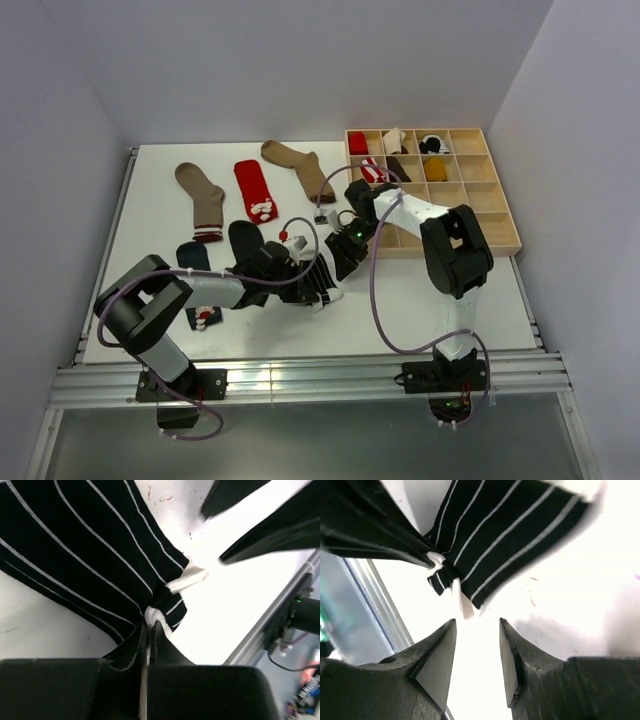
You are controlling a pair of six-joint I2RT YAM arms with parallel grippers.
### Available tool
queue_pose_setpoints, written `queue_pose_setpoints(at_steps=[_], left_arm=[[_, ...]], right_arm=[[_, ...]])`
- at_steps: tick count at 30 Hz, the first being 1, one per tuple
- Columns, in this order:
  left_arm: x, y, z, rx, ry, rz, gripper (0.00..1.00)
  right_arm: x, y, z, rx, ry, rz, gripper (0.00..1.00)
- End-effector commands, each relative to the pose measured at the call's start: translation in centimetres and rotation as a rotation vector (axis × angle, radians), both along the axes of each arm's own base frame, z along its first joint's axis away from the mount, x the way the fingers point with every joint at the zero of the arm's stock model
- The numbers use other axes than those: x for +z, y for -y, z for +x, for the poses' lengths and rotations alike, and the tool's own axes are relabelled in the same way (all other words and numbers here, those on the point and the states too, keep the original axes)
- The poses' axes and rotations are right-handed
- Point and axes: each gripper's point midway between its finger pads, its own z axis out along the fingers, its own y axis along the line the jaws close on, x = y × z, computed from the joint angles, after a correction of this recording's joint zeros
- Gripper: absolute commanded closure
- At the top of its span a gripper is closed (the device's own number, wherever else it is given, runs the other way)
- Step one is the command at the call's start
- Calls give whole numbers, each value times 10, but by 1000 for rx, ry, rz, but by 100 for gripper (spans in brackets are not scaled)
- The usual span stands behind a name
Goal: Roll the socks
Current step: Roll the sock at the center of the board.
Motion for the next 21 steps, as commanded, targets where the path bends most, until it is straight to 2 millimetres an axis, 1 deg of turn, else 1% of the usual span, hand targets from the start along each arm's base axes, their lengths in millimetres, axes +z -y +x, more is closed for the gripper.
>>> queue_pose_setpoints(at_steps=[1,2,3,4,5,6,7,8,9,10,11,12,13,14,15,16,17,18,19,20,21], left_arm=[[-19,-14,-20,-39,-163,47,100],[-17,-12,-20,-43,-181,33,100],[-21,-14,-21,-45,-208,39,100],[-21,-14,-20,-46,-224,37,100],[-16,-13,-18,-56,-233,22,100],[-19,-16,-20,-54,-261,41,100],[-19,-17,-19,-51,-272,45,100],[-14,-13,-18,-62,-287,29,100],[-12,-12,-17,-63,-297,23,100],[-14,-15,-18,-58,-325,33,100],[-10,-12,-15,-57,-327,22,100],[-9,-11,-16,-64,-346,16,100],[-7,-9,-13,-59,-353,13,100],[-9,-11,-16,-60,-374,27,100],[-10,-10,-18,-69,-391,24,100],[-10,-10,-18,-67,-405,31,100],[-11,-9,-19,-69,-415,29,99],[-12,-9,-21,-72,-429,26,99],[-12,-9,-20,-69,-431,29,99],[-14,-11,-22,-67,-442,39,99],[-16,-11,-23,-72,-447,39,99]], right_arm=[[23,-1,15,-46,95,75,53],[31,3,21,-64,131,94,52],[34,6,24,-70,152,104,53],[31,11,20,-67,167,97,53],[33,14,27,-71,218,106,53],[43,17,29,-72,280,117,53],[35,26,25,-56,312,92,53],[45,26,30,-46,394,114,53],[46,28,29,-35,430,115,53],[38,34,23,-5,452,108,53],[45,36,27,8,524,111,53],[45,38,27,25,558,111,53],[38,42,20,63,583,105,53],[46,43,24,82,656,111,53],[39,47,17,120,681,105,53],[41,45,19,142,735,110,52],[47,45,19,159,790,111,52],[37,50,13,188,813,82,52],[36,44,9,226,844,88,52],[43,39,11,241,905,100,51],[37,40,6,263,918,85,51]])
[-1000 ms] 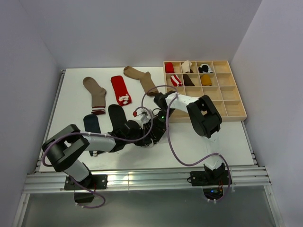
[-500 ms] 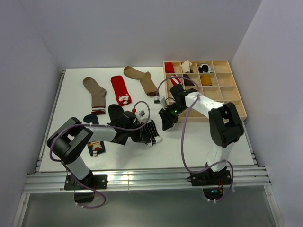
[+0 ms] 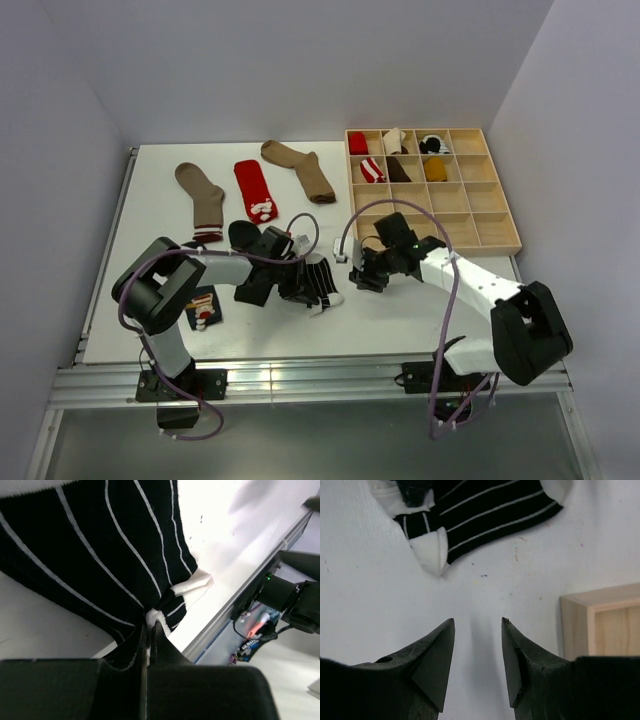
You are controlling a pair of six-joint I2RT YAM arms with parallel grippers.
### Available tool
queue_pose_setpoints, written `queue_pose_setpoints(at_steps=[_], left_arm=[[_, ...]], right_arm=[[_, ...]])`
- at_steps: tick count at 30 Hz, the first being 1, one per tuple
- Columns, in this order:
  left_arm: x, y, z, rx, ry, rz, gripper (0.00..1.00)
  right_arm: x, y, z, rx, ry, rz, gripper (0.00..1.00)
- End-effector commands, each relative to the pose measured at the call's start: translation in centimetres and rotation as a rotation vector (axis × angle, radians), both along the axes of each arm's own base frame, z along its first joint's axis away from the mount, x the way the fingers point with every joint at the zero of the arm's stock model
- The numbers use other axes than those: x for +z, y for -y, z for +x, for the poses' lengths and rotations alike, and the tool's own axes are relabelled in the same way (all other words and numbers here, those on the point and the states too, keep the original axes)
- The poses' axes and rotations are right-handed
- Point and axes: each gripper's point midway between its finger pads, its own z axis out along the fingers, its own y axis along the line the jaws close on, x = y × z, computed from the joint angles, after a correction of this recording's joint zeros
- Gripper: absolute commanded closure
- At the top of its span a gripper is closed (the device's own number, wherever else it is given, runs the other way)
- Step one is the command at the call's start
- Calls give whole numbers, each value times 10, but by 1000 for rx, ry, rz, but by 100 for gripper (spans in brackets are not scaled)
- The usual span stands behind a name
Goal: Roll the socks
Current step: Roll the sock at the center of the board.
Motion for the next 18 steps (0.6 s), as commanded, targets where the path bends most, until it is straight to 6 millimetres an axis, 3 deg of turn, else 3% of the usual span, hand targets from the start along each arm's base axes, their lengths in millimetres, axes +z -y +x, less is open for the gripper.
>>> queue_pose_setpoints(at_steps=[1,12,18], left_arm=[[-14,-10,-17,-7,-108,56,99],[-17,-12,-26,-5,-143,51,99],[-16,-11,-24,-16,-141,51,99]], right_arm=[[14,-16,17,108,262,-2,50],[-4,-69,-35,329,323,-10,49],[-16,-79,-50,376,328,-39,49]])
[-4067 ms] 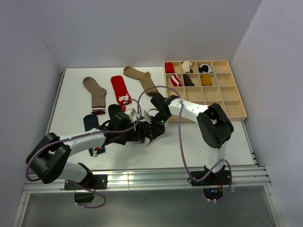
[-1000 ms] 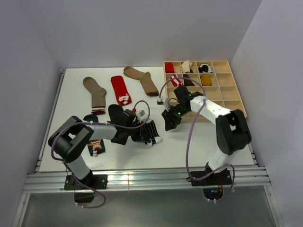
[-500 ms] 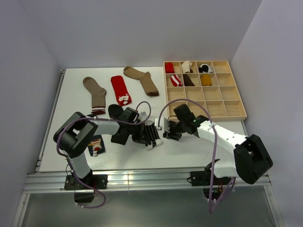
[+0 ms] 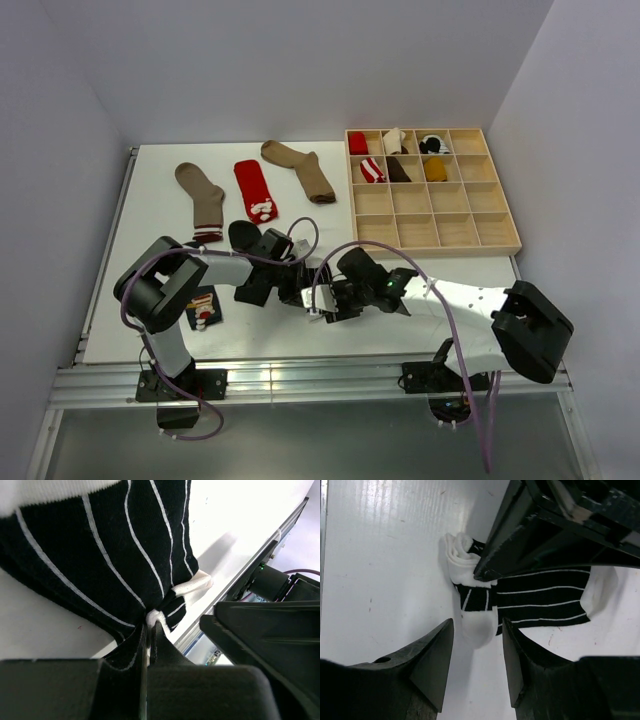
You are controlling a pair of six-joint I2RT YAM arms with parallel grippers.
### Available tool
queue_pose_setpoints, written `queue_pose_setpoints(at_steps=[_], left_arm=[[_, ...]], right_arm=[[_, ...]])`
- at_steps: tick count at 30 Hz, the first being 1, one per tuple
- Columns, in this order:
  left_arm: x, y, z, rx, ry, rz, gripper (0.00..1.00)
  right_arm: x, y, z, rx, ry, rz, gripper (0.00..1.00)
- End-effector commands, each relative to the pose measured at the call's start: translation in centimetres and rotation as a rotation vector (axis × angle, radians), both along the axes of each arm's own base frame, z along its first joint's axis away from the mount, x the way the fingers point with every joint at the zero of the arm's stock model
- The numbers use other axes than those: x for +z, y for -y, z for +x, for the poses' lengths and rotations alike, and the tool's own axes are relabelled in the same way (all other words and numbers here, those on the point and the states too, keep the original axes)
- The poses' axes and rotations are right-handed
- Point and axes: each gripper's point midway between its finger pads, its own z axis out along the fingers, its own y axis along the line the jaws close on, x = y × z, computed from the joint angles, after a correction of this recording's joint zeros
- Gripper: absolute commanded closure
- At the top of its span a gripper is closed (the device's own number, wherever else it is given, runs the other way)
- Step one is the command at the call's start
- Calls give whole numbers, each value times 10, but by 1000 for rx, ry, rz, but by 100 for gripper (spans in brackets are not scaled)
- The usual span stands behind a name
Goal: Roll the socks
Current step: Roll the sock at the center of the board.
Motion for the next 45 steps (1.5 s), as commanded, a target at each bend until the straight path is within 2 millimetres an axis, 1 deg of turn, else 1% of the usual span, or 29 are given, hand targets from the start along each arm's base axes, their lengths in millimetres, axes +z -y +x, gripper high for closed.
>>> queue_pose_setpoints(at_steps=[1,4,10,13,16,23,29,32,33,35,37,38,39,40,41,42,43,44,45], left_arm=[[-15,-11,-10,-10,-50,68,99],[-15,-11,-9,-11,-49,63,99],[-15,-12,-9,-11,-50,58,99],[-15,-13,-9,-9,-51,60,99],[-14,-13,-9,-13,-52,54,99],[-12,-13,-8,-24,-49,50,99],[-13,-14,-11,-35,-54,46,99],[-11,-12,-10,-37,-52,34,98],[-11,-12,-10,-35,-52,32,97],[-8,-11,-10,-34,-47,24,96],[-7,-12,-8,-22,-38,31,93],[-5,-12,-6,-15,-27,29,91],[-4,-13,-5,-2,-22,32,89],[-3,-13,-4,8,-19,33,85],[2,-12,0,25,3,28,82],[2,-14,0,48,-6,31,80],[6,-13,3,60,10,21,79],[8,-15,5,80,26,25,78],[11,-14,7,101,26,26,77]], right_arm=[[2,-9,3,12,58,7,49],[-2,-10,-2,28,58,-16,50],[-8,-14,-1,30,70,-40,52],[-7,-20,-3,37,76,-37,53],[-13,-22,-4,38,61,-64,53],[-20,-27,5,0,87,-107,54],[-19,-31,11,-33,89,-106,55],[-23,-29,10,-36,66,-133,58],[-25,-30,7,-29,51,-138,65],[-25,-27,3,-25,22,-152,72],[-28,-23,-5,-14,-30,-172,75],[-25,-23,-5,-17,-48,-171,76],[-26,-18,-10,-14,-81,-193,77],[-25,-19,-14,-9,-122,-184,78],[-20,-21,-14,-7,-137,-176,78],[-20,-18,-13,-18,-167,-175,78],[-21,-12,-16,-23,-199,-191,78],[-18,-15,-17,-15,-227,-175,79],[-17,-14,-17,-17,-245,-173,79]])
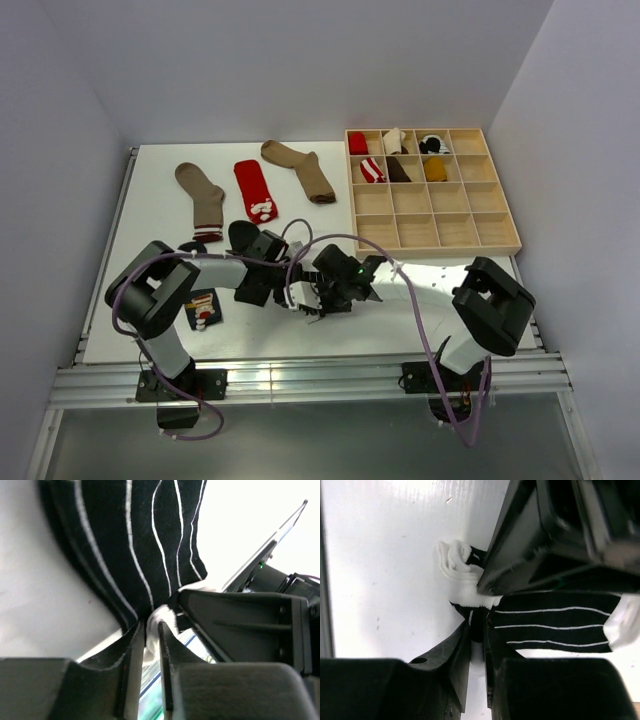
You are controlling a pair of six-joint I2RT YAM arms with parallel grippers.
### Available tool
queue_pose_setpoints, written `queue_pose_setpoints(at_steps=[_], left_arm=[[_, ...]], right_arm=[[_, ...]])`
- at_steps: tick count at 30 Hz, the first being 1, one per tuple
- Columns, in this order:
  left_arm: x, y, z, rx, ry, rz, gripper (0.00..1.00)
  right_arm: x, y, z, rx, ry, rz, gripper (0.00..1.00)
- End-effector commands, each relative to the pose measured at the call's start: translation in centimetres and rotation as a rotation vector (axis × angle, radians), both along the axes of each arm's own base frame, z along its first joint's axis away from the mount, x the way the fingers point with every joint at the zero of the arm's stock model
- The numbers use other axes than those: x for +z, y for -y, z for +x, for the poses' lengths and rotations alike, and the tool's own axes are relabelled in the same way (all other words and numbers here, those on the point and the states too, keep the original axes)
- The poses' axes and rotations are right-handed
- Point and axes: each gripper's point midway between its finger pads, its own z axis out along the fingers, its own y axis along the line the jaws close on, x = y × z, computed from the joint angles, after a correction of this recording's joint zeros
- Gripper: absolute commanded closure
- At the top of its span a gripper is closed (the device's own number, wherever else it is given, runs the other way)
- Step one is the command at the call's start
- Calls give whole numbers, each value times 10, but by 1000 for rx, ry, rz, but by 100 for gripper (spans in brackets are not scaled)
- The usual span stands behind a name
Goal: Roll the socks
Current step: Roll the sock at the center of the board.
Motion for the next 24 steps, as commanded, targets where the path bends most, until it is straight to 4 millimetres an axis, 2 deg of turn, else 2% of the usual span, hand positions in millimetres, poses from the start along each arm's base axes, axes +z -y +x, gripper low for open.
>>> queue_pose_setpoints(at_steps=[1,5,6,10,12,14,15,17,22,24], left_arm=[[15,-3,17,96,81,5,75],[27,-5,30,162,148,9,75],[27,-7,34,188,163,23,75],[35,-14,44,252,227,33,75],[34,-18,43,281,237,31,75],[37,-21,45,316,265,25,75],[37,-22,45,325,273,23,75],[38,-28,47,359,311,38,74],[48,-22,51,368,458,54,69],[53,-11,47,325,528,56,65]], right_arm=[[11,5,-7,-20,-135,2,80],[11,9,-8,-43,-250,-8,82],[12,11,-15,-41,-307,-12,82],[14,16,-1,-96,-409,-13,82],[7,21,-4,-119,-495,-36,82],[10,21,5,-140,-535,-30,82],[9,25,1,-155,-587,-51,82],[7,24,8,-174,-650,-44,82],[5,25,11,-215,-793,-74,82],[5,28,10,-232,-830,-96,83]])
